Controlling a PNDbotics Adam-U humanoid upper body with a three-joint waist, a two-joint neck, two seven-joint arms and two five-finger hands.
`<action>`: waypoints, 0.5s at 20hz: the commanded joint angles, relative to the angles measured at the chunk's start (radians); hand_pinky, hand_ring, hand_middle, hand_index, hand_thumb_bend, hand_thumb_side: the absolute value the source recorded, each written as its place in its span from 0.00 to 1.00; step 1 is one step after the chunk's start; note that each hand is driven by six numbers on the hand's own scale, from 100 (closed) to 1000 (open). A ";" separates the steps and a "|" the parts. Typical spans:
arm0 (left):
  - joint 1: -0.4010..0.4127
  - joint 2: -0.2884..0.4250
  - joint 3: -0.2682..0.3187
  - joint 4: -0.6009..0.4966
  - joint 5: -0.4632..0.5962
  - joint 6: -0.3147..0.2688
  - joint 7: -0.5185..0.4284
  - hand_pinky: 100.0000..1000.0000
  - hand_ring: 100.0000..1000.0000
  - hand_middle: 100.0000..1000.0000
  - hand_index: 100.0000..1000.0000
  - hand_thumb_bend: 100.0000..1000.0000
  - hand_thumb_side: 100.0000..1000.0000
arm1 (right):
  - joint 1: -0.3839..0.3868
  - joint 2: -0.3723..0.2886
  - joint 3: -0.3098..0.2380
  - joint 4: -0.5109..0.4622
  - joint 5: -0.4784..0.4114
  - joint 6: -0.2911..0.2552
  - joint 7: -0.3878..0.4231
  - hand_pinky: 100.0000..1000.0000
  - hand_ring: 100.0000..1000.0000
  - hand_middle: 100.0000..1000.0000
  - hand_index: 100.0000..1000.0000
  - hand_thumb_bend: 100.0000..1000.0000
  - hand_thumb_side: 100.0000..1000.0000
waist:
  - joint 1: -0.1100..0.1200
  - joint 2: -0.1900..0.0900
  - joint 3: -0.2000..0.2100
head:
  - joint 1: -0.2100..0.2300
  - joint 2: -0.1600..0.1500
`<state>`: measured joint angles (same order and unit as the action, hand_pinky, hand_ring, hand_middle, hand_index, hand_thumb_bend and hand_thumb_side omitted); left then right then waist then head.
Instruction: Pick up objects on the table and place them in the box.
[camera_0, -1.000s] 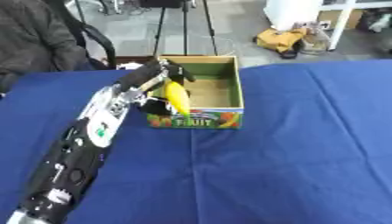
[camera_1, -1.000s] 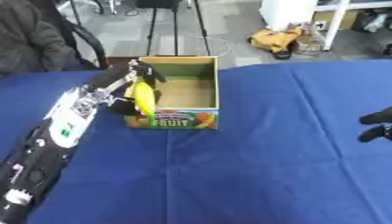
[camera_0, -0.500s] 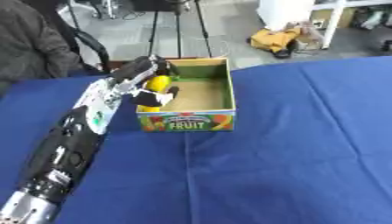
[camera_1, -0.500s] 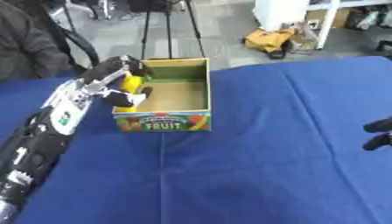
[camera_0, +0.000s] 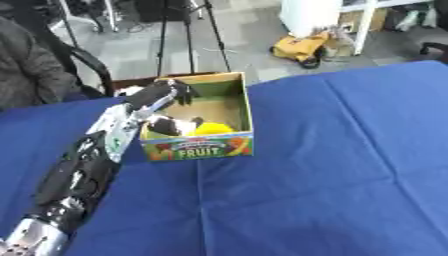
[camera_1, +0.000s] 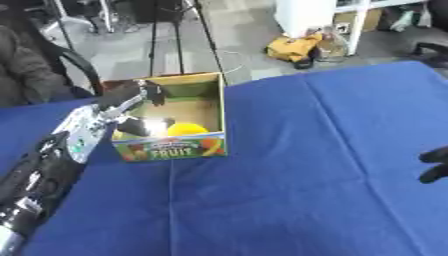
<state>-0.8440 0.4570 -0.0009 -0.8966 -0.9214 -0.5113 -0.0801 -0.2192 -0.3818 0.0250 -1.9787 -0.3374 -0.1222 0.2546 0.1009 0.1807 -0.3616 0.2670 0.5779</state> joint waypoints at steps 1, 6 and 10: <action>-0.028 0.042 0.016 0.002 -0.026 -0.003 0.027 0.68 0.62 0.59 0.80 0.44 0.62 | -0.014 -0.024 -0.004 -0.020 -0.002 0.002 0.003 0.48 0.63 0.51 0.60 0.00 0.62 | -0.002 -0.010 -0.005 | 0.004 -0.012; -0.017 0.039 0.020 0.007 -0.034 -0.016 0.060 0.70 0.66 0.62 0.80 0.43 0.76 | -0.014 -0.021 -0.006 -0.016 0.002 0.003 0.001 0.48 0.63 0.51 0.60 0.00 0.63 | 0.002 -0.007 -0.002 | -0.001 -0.004; 0.007 0.040 0.019 -0.033 0.030 -0.025 0.054 0.70 0.65 0.62 0.79 0.37 0.75 | -0.009 -0.018 -0.010 -0.011 0.002 0.004 -0.002 0.48 0.63 0.51 0.60 0.00 0.63 | -0.003 -0.014 0.017 | -0.008 0.005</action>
<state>-0.8221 0.4590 0.0070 -0.9035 -0.9107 -0.5326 -0.0274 -0.2197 -0.3819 0.0243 -1.9784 -0.3373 -0.1187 0.2550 0.1072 0.1839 -0.3428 0.2609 0.5799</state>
